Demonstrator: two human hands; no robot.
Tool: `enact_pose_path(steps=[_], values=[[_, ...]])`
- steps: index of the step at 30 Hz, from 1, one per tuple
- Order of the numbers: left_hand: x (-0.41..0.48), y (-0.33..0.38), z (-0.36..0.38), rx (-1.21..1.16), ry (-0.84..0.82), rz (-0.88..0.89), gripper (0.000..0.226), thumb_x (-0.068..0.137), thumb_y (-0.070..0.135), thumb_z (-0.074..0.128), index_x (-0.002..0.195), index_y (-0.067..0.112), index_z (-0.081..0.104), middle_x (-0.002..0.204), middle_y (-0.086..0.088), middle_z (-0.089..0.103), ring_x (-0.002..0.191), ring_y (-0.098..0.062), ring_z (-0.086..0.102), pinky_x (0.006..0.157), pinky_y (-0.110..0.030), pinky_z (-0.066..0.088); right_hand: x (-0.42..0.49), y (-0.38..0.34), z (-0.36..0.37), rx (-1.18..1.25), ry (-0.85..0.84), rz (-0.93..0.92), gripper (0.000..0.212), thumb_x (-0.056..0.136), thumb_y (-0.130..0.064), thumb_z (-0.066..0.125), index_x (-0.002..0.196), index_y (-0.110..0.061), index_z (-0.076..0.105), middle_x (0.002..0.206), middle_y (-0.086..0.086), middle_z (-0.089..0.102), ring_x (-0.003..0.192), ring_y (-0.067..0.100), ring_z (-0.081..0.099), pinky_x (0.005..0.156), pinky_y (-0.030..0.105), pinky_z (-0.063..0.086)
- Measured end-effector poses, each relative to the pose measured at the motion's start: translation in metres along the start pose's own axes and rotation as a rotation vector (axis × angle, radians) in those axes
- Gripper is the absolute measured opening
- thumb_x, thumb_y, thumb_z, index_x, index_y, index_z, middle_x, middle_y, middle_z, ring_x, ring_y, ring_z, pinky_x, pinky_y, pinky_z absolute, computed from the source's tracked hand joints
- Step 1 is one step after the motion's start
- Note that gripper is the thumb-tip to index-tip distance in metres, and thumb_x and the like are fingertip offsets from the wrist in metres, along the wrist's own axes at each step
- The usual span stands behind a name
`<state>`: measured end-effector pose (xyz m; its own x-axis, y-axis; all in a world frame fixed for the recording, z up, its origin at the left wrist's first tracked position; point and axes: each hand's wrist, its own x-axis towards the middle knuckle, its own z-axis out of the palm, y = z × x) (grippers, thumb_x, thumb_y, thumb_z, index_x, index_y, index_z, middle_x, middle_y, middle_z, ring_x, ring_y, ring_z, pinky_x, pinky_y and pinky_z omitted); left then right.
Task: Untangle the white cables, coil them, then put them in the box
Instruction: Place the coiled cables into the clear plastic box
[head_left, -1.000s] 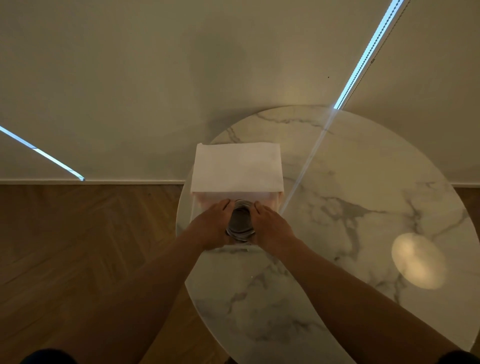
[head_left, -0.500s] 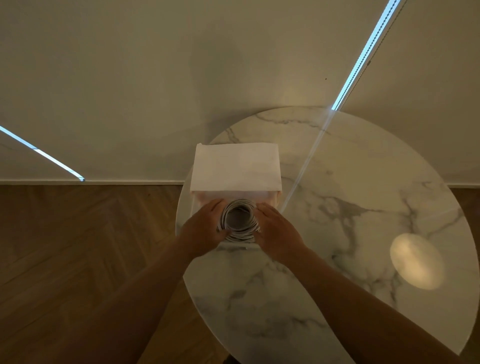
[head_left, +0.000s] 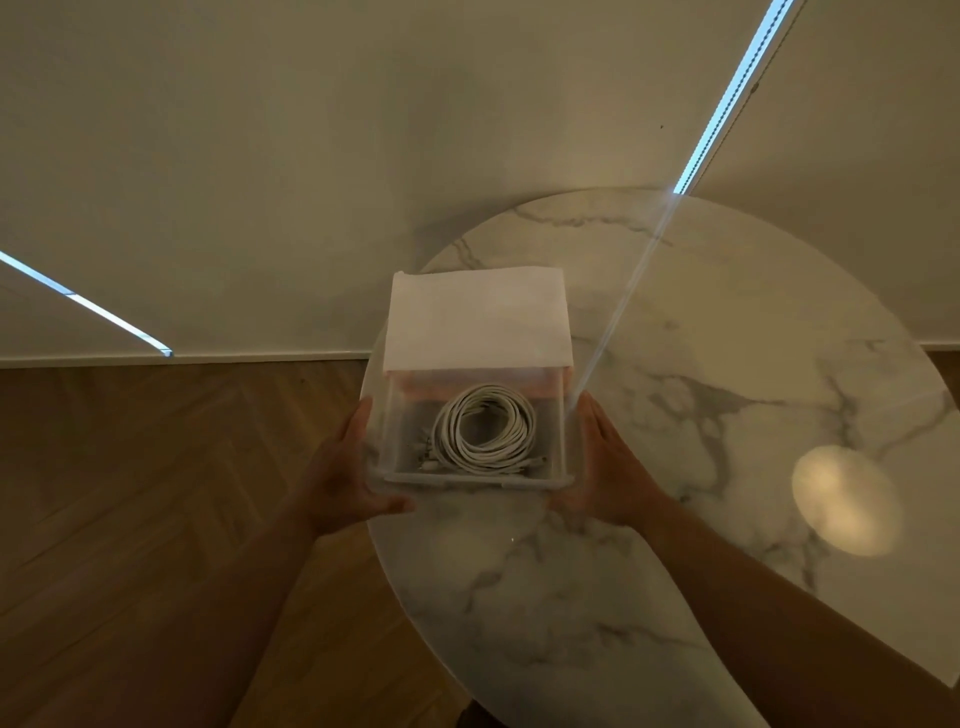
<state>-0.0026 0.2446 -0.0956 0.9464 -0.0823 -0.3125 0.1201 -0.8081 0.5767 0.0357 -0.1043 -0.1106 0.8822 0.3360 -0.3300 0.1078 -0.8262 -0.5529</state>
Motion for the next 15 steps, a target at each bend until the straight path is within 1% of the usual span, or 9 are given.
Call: enact_pose_path(steps=[2, 3, 6, 9, 12, 13, 15], values=[[0.01, -0.004, 0.0, 0.042, -0.034, -0.009, 0.158, 0.035, 0.086, 0.073, 0.156, 0.015, 0.0, 0.162, -0.005, 0.015, 0.144, -0.024, 0.028, 0.112, -0.046, 0.037, 0.012, 0.004, 0.0, -0.037, 0.005, -0.028, 0.152, 0.049, -0.071, 0.08, 0.153, -0.005, -0.01, 0.163, 0.007, -0.004, 0.15, 0.019, -0.003, 0.121, 0.04, 0.017], [0.016, -0.006, 0.0, 0.071, -0.045, 0.001, 0.158, 0.035, 0.086, 0.074, 0.156, 0.017, 0.0, 0.162, -0.003, 0.015, 0.145, -0.023, 0.026, 0.111, -0.048, 0.037, 0.016, 0.007, 0.001, -0.051, 0.013, -0.049, 0.154, 0.047, -0.075, 0.078, 0.153, -0.006, -0.01, 0.163, 0.007, -0.003, 0.15, 0.02, -0.002, 0.12, 0.041, 0.018], [0.033, -0.006, -0.003, 0.158, -0.052, 0.08, 0.158, 0.036, 0.084, 0.076, 0.155, 0.02, -0.004, 0.162, 0.003, 0.015, 0.149, -0.017, 0.018, 0.114, -0.046, 0.033, 0.024, 0.011, 0.001, -0.086, 0.019, -0.091, 0.156, 0.045, -0.084, 0.07, 0.152, -0.008, -0.013, 0.163, 0.005, -0.006, 0.15, 0.02, -0.006, 0.121, 0.042, 0.015], [0.039, 0.003, -0.006, 0.157, -0.031, 0.164, 0.156, 0.037, 0.08, 0.078, 0.155, 0.017, -0.002, 0.162, 0.003, 0.014, 0.149, -0.014, 0.014, 0.116, -0.046, 0.03, 0.029, 0.012, -0.003, -0.107, 0.033, -0.119, 0.157, 0.043, -0.083, 0.071, 0.152, -0.01, -0.015, 0.163, 0.004, -0.007, 0.15, 0.02, -0.009, 0.122, 0.042, 0.012], [0.041, 0.01, -0.007, 0.108, -0.012, 0.203, 0.149, 0.04, 0.078, 0.08, 0.154, 0.02, 0.006, 0.158, 0.007, 0.023, 0.146, -0.012, 0.023, 0.114, -0.045, 0.034, 0.034, 0.012, -0.008, -0.087, 0.025, -0.12, 0.158, 0.04, -0.08, 0.076, 0.152, -0.015, -0.015, 0.163, 0.003, -0.005, 0.15, 0.02, -0.007, 0.122, 0.039, 0.011], [0.041, 0.012, -0.007, 0.081, -0.009, 0.201, 0.145, 0.04, 0.076, 0.082, 0.153, 0.022, 0.009, 0.154, 0.009, 0.028, 0.143, -0.011, 0.029, 0.111, -0.044, 0.037, 0.035, 0.011, -0.009, -0.073, 0.032, -0.125, 0.157, 0.04, -0.078, 0.077, 0.153, -0.015, -0.012, 0.163, 0.003, -0.001, 0.15, 0.021, -0.003, 0.122, 0.039, 0.013], [0.041, 0.016, -0.006, -0.001, 0.007, 0.193, 0.134, 0.042, 0.065, 0.088, 0.15, 0.027, 0.017, 0.145, 0.012, 0.04, 0.134, -0.01, 0.043, 0.103, -0.043, 0.045, 0.034, 0.008, -0.011, -0.021, 0.06, -0.117, 0.149, 0.043, -0.069, 0.082, 0.153, -0.014, -0.001, 0.16, 0.002, 0.013, 0.148, 0.019, 0.01, 0.119, 0.031, 0.018]])
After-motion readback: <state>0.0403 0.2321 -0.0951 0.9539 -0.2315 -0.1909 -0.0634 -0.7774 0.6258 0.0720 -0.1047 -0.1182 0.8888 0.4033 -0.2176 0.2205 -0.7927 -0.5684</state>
